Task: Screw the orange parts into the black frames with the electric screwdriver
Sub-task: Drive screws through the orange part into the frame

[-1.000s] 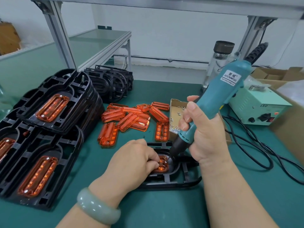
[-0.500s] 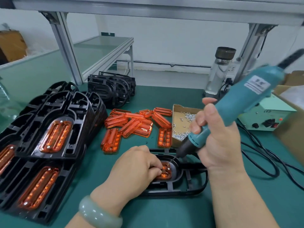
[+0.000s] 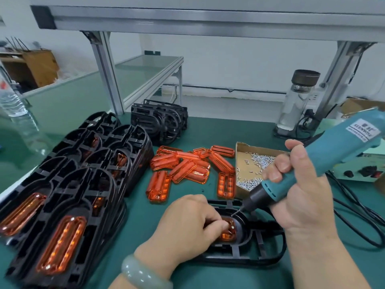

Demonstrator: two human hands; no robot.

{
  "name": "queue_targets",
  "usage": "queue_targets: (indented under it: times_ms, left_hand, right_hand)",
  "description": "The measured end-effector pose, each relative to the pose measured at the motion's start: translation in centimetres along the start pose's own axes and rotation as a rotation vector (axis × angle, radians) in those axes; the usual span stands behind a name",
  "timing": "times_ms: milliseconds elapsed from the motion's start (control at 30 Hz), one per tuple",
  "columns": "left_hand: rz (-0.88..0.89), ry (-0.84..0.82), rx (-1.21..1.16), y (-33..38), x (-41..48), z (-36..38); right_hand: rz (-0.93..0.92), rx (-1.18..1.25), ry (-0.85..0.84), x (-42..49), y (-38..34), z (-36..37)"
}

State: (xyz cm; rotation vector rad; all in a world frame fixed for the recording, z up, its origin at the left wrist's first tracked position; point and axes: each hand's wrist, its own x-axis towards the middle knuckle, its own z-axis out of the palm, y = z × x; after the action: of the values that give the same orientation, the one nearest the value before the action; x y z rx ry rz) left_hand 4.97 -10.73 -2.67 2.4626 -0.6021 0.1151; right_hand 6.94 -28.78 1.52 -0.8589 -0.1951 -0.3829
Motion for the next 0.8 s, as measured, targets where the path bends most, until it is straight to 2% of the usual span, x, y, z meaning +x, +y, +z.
queue_targets:
  times_ms: [567, 800]
  left_hand:
    - [-0.027, 0.084, 0.067, 0.2, 0.0, 0.1]
    - [0.007, -0.094, 0.093, 0.9, 0.1, -0.1]
  right_hand:
    - [0.011, -0.015, 0.026, 0.1, -0.1, -0.5]
    - [0.015, 0.033, 0.096, 0.5, -1.3, -0.8]
